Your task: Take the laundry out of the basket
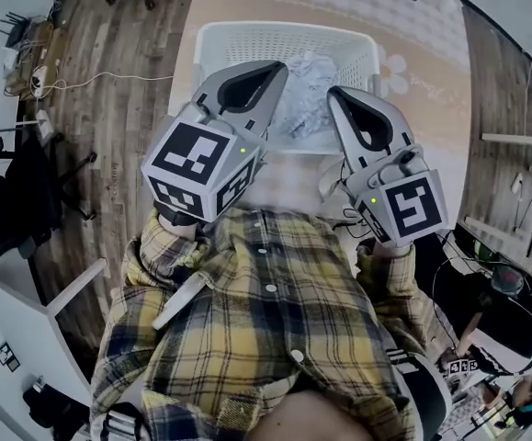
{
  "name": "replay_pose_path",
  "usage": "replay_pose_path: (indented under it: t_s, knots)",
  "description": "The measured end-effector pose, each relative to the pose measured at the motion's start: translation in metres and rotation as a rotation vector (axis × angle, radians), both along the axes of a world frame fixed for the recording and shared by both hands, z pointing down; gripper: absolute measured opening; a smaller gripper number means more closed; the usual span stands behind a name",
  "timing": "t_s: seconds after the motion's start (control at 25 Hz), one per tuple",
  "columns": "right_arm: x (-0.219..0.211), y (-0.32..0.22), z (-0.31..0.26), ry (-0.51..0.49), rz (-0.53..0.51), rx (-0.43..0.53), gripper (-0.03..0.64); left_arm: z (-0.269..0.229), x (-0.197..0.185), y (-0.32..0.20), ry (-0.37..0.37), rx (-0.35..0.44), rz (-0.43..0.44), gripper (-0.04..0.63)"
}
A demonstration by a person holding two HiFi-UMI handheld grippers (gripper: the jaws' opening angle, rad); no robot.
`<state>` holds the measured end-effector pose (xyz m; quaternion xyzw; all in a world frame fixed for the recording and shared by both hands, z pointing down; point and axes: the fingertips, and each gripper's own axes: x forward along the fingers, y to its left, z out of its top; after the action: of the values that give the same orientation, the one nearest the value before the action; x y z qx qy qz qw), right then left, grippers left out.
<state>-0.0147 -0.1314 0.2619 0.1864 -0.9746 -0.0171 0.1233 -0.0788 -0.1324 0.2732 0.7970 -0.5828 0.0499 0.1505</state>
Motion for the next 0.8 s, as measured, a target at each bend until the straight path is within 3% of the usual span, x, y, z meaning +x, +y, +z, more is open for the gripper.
replay_pose_path:
  t_s: [0.28, 0.44, 0.8]
  knots:
    - [-0.006, -0.023, 0.025, 0.092, -0.037, -0.061, 0.039, 0.027, -0.007, -0.031, -0.023, -0.086, 0.013, 0.074]
    - [-0.015, -0.031, 0.05, 0.217, -0.131, -0.077, 0.177, 0.053, -0.01, -0.049, -0.029, -0.163, 0.035, 0.098]
    - [-0.021, -0.033, 0.099, 0.442, -0.266, -0.106, 0.219, 0.101, -0.006, -0.07, -0.063, -0.319, 0.123, 0.175]
